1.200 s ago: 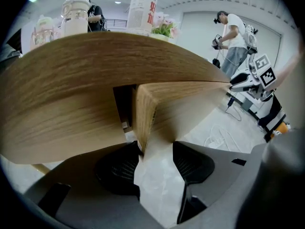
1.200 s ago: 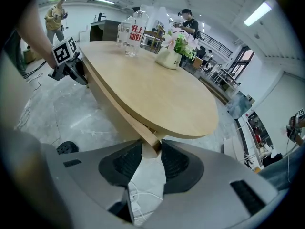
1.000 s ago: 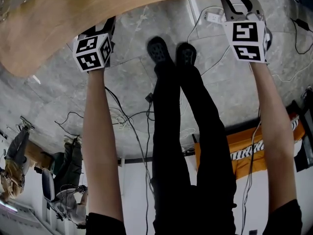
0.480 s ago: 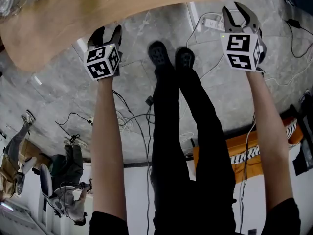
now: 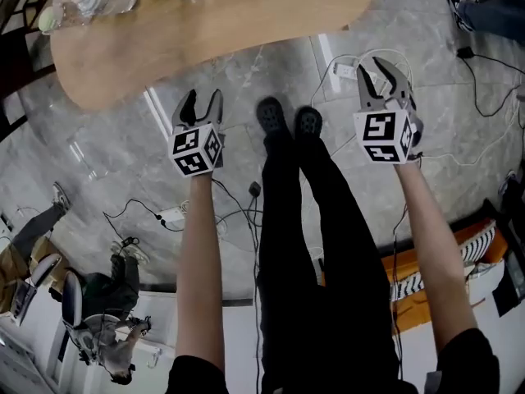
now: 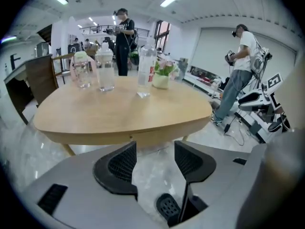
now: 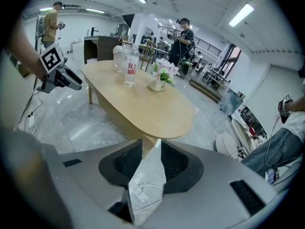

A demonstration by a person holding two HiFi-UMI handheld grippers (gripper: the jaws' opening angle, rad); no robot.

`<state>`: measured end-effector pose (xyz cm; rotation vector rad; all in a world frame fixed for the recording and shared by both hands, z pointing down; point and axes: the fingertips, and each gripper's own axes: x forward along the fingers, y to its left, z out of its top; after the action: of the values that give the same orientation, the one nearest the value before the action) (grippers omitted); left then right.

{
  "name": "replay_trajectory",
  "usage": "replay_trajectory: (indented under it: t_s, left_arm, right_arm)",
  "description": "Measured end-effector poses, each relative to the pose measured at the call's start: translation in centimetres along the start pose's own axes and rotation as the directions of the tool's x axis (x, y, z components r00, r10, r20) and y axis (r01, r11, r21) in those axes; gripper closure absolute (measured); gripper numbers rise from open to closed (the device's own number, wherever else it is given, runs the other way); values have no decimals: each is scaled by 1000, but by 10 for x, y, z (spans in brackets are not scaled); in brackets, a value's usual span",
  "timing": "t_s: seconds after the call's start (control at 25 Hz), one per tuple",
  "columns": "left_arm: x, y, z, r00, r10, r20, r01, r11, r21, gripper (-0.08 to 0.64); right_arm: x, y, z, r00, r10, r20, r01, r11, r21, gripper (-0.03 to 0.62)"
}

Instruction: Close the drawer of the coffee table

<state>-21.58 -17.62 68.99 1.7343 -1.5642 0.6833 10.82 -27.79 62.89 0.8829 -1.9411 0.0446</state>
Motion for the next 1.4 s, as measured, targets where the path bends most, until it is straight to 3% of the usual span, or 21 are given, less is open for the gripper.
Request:
replay_trajectory:
  t_s: [0.28,0.44,0.64,0.84,1.08,1.24,1.4]
  left_arm:
    - [-76,-29,55,987,2,162,0,1000,-9,304]
    - [-121,-54,63,981,-29,190,7,993,119,304]
    - [-181,-83,60,972,-89,220,47,981,187,304]
    - [-273,-106,58,942,-128,312,80,983,163,326]
    - [-407,-122,46,887,-145,439,78,983,166,377]
    - [-484,-132,48,850,-145,505,66,983,172,400]
    - [-564,-145,31,839,-143,526,38,978,205,426]
  right_arm:
    - [-70,15,42,992,42,120,-34,997,-67,469]
    - [-103,27,51,987,38,156,-33,999,-32,469]
    - [-152,51,64,981,31,192,-30,1000,-10,469]
    - [-238,83,84,970,-11,245,20,999,-32,471]
    - [-354,131,110,943,-58,327,75,996,-38,506]
    - [-426,138,136,914,-112,391,141,989,-44,517]
    - [-505,163,143,890,-157,429,174,985,2,552]
